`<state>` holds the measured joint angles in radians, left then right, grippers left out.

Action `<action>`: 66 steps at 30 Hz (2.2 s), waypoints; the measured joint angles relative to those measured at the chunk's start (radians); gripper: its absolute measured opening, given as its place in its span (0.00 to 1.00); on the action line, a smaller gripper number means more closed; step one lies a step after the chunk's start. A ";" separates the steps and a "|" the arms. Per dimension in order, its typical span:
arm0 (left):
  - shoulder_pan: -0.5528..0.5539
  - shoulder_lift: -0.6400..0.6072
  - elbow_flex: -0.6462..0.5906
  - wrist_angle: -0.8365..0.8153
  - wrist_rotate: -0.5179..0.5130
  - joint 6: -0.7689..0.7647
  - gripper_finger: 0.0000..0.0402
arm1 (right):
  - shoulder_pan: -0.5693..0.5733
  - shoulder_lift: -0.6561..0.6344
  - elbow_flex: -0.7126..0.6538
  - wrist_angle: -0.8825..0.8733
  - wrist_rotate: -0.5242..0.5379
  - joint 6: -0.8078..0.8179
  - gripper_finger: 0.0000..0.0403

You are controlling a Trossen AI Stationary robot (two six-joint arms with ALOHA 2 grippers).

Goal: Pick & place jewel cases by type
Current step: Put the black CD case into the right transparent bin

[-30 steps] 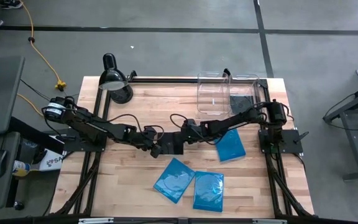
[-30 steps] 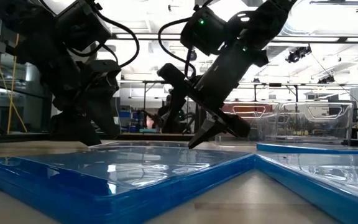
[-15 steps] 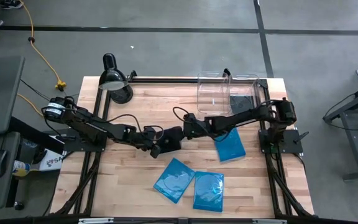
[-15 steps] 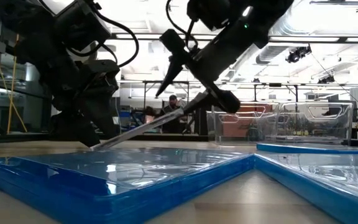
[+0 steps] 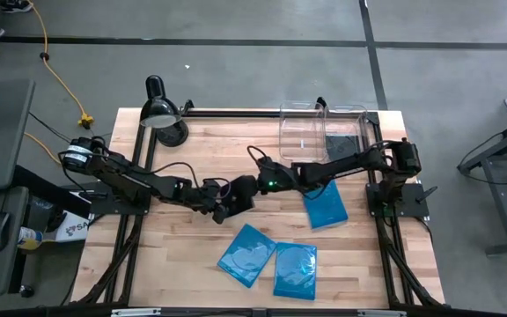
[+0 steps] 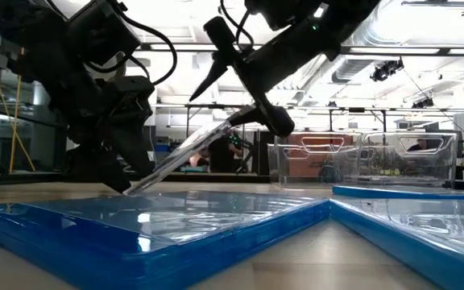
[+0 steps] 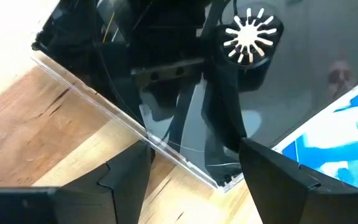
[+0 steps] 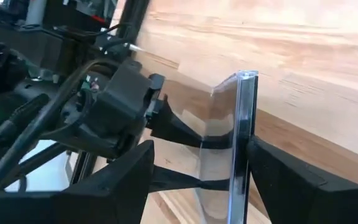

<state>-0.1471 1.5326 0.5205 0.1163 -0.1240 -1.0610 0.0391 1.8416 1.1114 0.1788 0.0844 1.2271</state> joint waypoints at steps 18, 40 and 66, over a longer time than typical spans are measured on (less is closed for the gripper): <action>0.004 0.010 0.002 0.146 -0.018 0.037 0.59 | 0.021 0.015 0.001 0.085 -0.164 -0.035 0.61; 0.003 0.005 0.003 0.165 -0.028 0.017 0.59 | -0.003 0.019 -0.002 -0.159 -0.035 -0.053 0.52; 0.002 0.003 0.005 0.237 -0.067 -0.028 0.59 | -0.176 0.017 -0.002 -0.498 -0.065 -0.368 0.54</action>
<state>-0.1448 1.5356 0.5251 0.3529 -0.1910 -1.0893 -0.1368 1.8587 1.1095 -0.3192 0.0193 0.8588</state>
